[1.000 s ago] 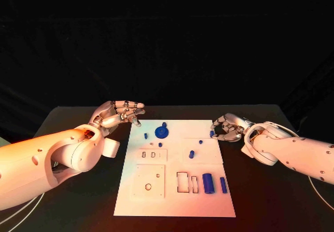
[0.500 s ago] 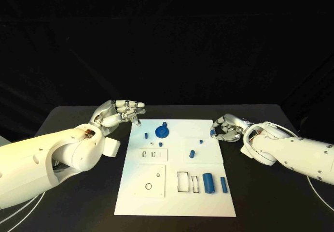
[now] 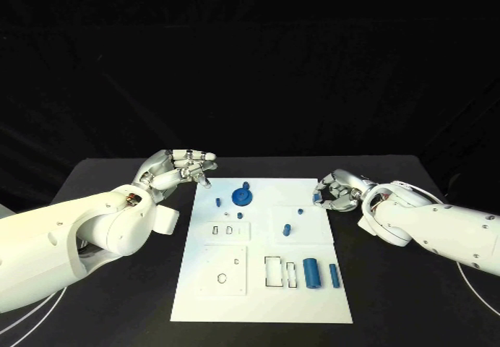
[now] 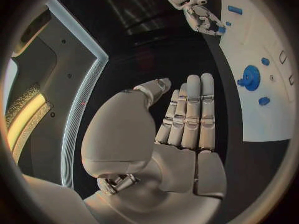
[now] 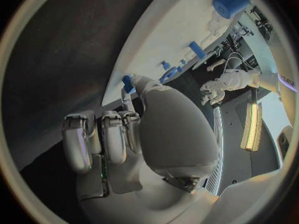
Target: Assemble the parts on the task board
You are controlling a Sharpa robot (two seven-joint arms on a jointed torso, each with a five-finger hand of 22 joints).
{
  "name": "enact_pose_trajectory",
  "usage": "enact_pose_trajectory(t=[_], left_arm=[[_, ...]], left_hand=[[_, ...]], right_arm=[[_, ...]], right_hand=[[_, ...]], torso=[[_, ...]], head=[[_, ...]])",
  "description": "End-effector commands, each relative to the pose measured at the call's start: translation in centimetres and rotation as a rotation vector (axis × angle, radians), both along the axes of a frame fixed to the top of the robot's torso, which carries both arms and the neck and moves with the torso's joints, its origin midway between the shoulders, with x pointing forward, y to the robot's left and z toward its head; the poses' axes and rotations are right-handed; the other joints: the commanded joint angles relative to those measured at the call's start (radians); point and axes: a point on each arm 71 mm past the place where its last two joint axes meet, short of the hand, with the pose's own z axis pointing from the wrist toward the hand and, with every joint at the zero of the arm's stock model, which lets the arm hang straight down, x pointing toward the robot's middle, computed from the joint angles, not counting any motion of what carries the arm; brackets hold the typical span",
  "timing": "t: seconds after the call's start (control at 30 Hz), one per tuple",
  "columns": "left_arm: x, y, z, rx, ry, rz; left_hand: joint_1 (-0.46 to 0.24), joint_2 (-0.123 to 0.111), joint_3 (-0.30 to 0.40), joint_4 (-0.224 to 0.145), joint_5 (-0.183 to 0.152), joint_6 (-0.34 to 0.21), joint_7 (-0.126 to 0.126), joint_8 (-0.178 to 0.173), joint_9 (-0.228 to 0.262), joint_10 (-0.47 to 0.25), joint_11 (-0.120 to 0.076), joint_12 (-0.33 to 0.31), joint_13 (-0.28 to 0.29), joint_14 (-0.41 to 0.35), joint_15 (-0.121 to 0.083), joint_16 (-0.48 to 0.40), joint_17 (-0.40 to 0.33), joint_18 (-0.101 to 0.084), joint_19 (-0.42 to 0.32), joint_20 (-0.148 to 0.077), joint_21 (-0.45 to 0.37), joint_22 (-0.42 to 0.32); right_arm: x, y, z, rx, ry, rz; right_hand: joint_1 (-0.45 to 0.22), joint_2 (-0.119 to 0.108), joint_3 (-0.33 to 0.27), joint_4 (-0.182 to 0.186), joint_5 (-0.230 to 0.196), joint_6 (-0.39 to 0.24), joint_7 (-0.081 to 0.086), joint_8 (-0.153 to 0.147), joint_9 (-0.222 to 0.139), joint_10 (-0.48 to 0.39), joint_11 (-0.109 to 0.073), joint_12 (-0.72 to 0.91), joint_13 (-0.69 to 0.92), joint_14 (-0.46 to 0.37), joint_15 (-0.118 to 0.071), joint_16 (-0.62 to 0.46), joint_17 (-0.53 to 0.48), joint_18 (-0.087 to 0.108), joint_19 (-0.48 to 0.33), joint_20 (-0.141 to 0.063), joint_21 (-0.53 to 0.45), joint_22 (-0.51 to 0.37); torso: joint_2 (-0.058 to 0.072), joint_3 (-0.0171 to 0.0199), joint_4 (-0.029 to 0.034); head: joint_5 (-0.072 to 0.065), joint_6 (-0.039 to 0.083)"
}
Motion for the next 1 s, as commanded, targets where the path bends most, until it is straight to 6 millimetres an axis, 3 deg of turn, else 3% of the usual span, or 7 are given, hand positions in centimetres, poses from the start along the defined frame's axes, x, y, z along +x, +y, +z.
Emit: enact_pose_trajectory(t=[0.03,0.43,0.87,1.0], left_arm=[[0.0,-0.2,0.2,-0.009,-0.006,-0.017],[0.1,0.1,0.1,-0.005,-0.006,-0.008],[0.2,0.2,0.1,-0.003,-0.005,-0.005],[0.2,0.2,0.1,-0.001,-0.006,-0.005]], left_hand=[[0.006,0.0,0.007,-0.001,-0.003,0.004,0.001,0.006,0.001,0.009,-0.001,-0.001,-0.001,-0.006,0.0,0.004,-0.001,0.012,-0.008,-0.003,0.004,0.001],[0.007,0.001,0.009,-0.004,-0.003,0.004,0.001,0.006,0.001,0.009,-0.001,-0.002,-0.001,-0.006,0.0,0.006,-0.002,0.012,-0.012,-0.003,0.01,0.005],[0.007,0.001,0.009,-0.004,-0.003,0.004,0.001,0.006,0.001,0.009,-0.001,-0.002,-0.001,-0.006,0.0,0.006,-0.002,0.012,-0.012,-0.003,0.01,0.005],[0.007,0.001,0.009,-0.004,-0.003,0.004,0.001,0.006,0.001,0.009,-0.001,-0.002,-0.001,-0.006,0.0,0.006,-0.002,0.012,-0.012,-0.003,0.01,0.005]], right_arm=[[-0.1,0.2,0.2,-0.003,-0.043,-0.012],[-0.6,2.0,2.1,0.033,-0.135,-0.059],[-2.4,8.3,3.7,0.069,-0.141,-0.001],[-3.3,10.6,3.8,0.084,-0.13,0.031]], right_hand=[[-0.008,0.011,0.011,-0.001,0.006,0.018,-0.003,0.012,0.007,0.088,-0.011,0.007,0.249,0.106,-0.01,0.003,0.263,-0.014,0.105,-0.012,0.004,0.263],[-0.017,0.02,0.018,-0.001,0.016,0.032,-0.011,0.027,0.013,0.096,-0.019,0.016,0.257,0.106,-0.015,0.003,0.263,-0.014,0.105,-0.018,0.004,0.263],[-0.024,0.023,0.02,0.001,0.023,0.031,-0.012,0.029,0.015,0.095,-0.021,0.015,0.256,0.106,-0.013,0.003,0.263,-0.014,0.105,-0.018,0.004,0.263],[-0.025,0.023,0.021,0.0,0.026,0.031,-0.012,0.03,0.015,0.095,-0.021,0.014,0.256,0.106,-0.013,0.003,0.263,-0.014,0.105,-0.018,0.004,0.263]], torso=[[0.0,0.0002,0.0005],[-0.001,-0.0008,-0.0021],[0.0,-0.0013,0.0025],[0.0,-0.0011,0.0003]], head=[[0.0,-0.001],[0.0,0.001],[0.009,0.002],[0.013,-0.001]])
